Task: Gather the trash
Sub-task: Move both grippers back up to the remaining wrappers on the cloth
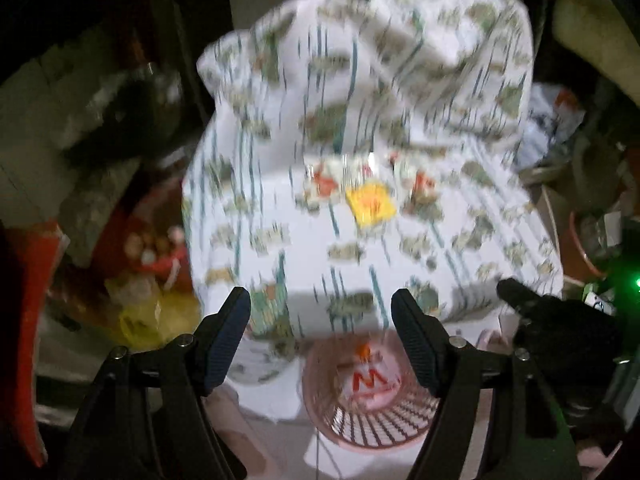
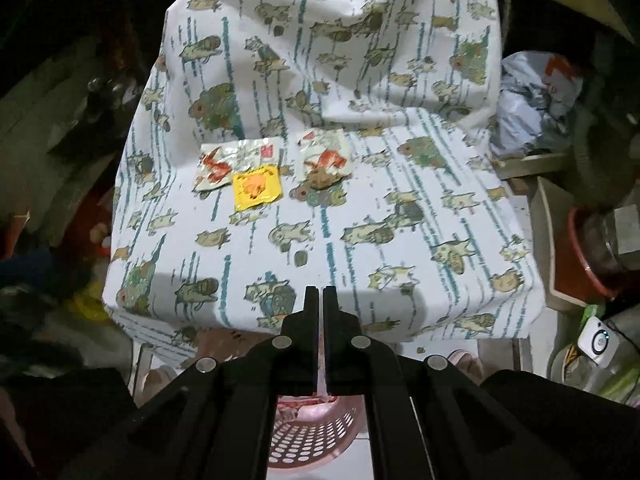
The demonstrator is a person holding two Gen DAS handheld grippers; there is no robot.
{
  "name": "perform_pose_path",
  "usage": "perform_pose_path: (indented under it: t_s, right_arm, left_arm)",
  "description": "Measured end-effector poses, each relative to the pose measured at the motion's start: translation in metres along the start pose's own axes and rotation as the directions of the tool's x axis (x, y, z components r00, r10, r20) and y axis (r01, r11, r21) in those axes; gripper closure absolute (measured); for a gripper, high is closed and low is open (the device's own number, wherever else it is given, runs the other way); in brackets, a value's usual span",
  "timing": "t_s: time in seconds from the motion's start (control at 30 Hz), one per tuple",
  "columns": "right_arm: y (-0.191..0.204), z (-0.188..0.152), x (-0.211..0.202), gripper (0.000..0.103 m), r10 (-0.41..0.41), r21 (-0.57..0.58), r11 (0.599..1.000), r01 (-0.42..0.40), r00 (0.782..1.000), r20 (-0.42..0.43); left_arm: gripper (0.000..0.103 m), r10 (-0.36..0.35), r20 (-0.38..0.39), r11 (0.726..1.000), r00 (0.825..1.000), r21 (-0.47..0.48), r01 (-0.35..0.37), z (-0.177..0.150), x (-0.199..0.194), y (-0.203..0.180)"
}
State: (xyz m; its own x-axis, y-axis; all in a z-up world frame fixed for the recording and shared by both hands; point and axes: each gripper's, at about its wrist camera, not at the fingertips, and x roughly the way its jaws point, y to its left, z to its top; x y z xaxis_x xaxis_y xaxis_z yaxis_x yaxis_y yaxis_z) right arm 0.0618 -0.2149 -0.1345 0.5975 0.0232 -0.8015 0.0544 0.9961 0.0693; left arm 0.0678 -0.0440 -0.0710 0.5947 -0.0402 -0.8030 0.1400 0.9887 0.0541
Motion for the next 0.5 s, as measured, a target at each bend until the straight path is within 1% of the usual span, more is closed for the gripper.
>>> perform_pose_path:
  t_s: [0.1,0.2,0.27,0.33,0.43,0.5]
  right_arm:
    - [0.003,0.006,-0.009,0.1,0.001,-0.021,1.0,-0.001,0.999,0.033]
    - [0.0,0.023,-0.025,0.1,0.039,0.002,0.999,-0.039,0.996,0.075]
    - [-0.002,0.036,-0.035,0.1,0.041,0.006,0.999,-0.042,0.994,0.101]
    - [-0.003,0.055,-0.043,0.1,0.037,-0.014,0.999,-0.036,0.991,0.125]
    - [-0.003,0.088,-0.055,0.1,0.038,-0.063,0.998,-0.029,0.987,0.159]
    - [-0.004,0.11,-0.061,0.1,0.019,-0.09,0.996,-0.001,0.981,0.195]
  left_arm:
    - [0.031,-0.004,0.088,1.0,0.996,-0.002,0.004,0.008,-0.024,0.001]
    - [0.03,-0.041,0.123,0.999,0.992,-0.011,0.043,0.023,-0.037,0.002]
    - [0.028,-0.05,0.149,0.999,0.988,0.0,0.05,0.04,-0.045,0.003]
    - [0.019,-0.035,0.186,0.999,0.982,0.0,0.036,0.056,-0.053,0.006]
    - [0.012,0.001,0.25,1.0,0.968,-0.019,0.004,0.083,-0.063,0.017]
    - [0.008,0.006,0.275,1.0,0.961,-0.023,0.0,0.103,-0.065,0.025]
